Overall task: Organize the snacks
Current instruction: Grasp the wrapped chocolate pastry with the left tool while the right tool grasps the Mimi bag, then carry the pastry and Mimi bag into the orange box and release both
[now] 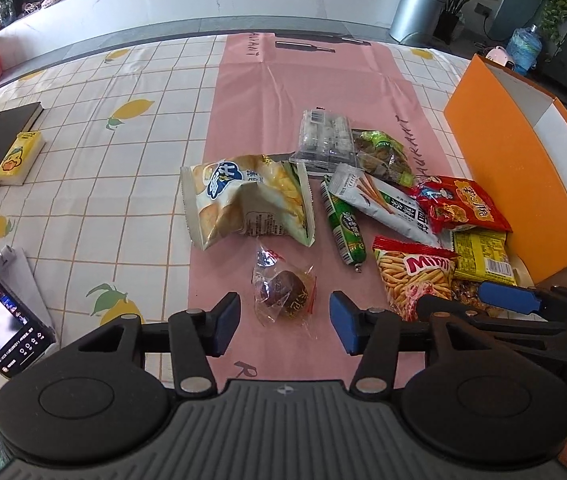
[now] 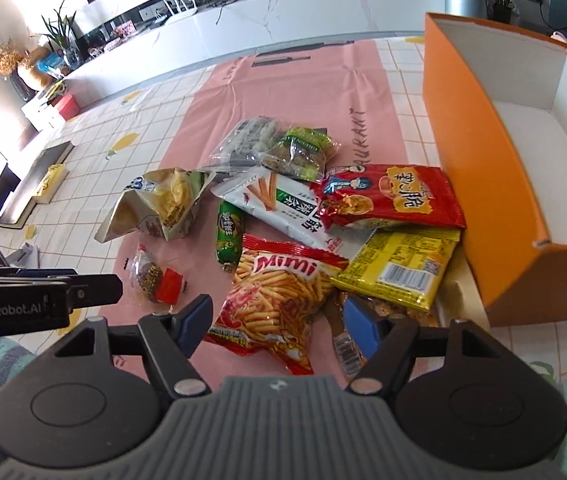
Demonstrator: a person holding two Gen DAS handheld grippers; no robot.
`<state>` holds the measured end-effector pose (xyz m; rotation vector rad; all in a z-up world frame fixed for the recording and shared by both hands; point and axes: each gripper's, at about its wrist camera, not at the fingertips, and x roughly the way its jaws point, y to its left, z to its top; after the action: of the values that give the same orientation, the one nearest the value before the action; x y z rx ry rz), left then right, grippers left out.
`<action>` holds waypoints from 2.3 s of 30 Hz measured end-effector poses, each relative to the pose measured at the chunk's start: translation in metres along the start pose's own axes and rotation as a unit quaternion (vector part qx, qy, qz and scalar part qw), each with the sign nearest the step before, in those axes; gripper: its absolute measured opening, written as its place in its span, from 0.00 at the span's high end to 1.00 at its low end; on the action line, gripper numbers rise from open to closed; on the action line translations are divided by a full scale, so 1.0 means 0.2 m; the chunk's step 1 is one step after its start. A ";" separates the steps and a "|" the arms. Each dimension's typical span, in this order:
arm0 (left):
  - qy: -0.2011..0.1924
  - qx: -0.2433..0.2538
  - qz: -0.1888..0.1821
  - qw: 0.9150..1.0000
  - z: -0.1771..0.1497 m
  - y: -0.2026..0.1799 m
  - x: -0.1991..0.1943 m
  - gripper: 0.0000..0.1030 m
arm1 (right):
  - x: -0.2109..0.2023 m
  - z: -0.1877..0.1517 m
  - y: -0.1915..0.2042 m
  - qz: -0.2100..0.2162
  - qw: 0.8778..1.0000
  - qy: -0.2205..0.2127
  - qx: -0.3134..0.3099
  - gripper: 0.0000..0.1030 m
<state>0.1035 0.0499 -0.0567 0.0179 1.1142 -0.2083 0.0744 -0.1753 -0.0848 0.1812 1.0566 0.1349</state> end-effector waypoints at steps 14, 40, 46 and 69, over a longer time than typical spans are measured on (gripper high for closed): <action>0.042 0.007 -0.001 0.999 0.06 0.04 0.22 0.35 | 0.21 0.04 0.03 -0.011 0.999 0.048 0.012 0.32; 0.008 -0.006 0.010 1.000 0.05 0.08 0.19 0.57 | 0.19 0.02 0.12 0.008 0.998 0.038 -0.045 0.60; -0.022 -0.012 0.028 0.999 0.04 0.07 0.06 0.57 | 0.10 0.01 0.14 0.022 0.998 0.022 -0.061 0.61; -0.110 -0.014 -0.014 0.994 0.13 -0.29 -0.41 0.57 | -0.51 0.23 -0.15 0.014 0.988 -0.086 -0.123 0.63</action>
<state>0.0820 0.0025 0.0328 -0.0441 0.8985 -0.2142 0.0663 -0.2294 0.0183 -0.0165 0.8567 0.2696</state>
